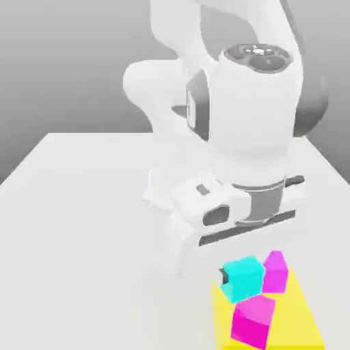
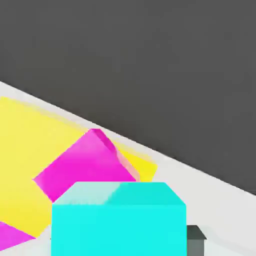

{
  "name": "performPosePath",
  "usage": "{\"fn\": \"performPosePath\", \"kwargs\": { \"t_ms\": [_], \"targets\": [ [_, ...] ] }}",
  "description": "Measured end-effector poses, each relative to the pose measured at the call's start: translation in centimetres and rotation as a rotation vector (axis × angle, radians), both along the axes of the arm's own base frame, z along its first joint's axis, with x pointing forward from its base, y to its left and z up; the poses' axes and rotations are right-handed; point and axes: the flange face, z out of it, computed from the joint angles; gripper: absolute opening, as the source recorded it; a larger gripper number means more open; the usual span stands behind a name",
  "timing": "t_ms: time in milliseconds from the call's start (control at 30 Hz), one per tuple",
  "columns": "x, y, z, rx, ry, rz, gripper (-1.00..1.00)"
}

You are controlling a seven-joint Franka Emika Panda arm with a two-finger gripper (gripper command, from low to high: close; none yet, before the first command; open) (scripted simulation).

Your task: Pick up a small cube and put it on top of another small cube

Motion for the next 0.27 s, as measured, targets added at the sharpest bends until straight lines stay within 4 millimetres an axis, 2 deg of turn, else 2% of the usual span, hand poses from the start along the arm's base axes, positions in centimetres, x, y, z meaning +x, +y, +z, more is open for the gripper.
{"fn": "performPosePath", "kwargs": {
  "t_ms": [167,200,267],
  "targets": [
    [0.0,0.0,0.0,0.000,0.000,0.000,1.00],
    [0.0,0.2,-0.6,-0.001,-0.001,0.008,1.00],
    [0.1,0.3,1.2,-0.003,-0.001,0.014,1.00]
  ]
}}
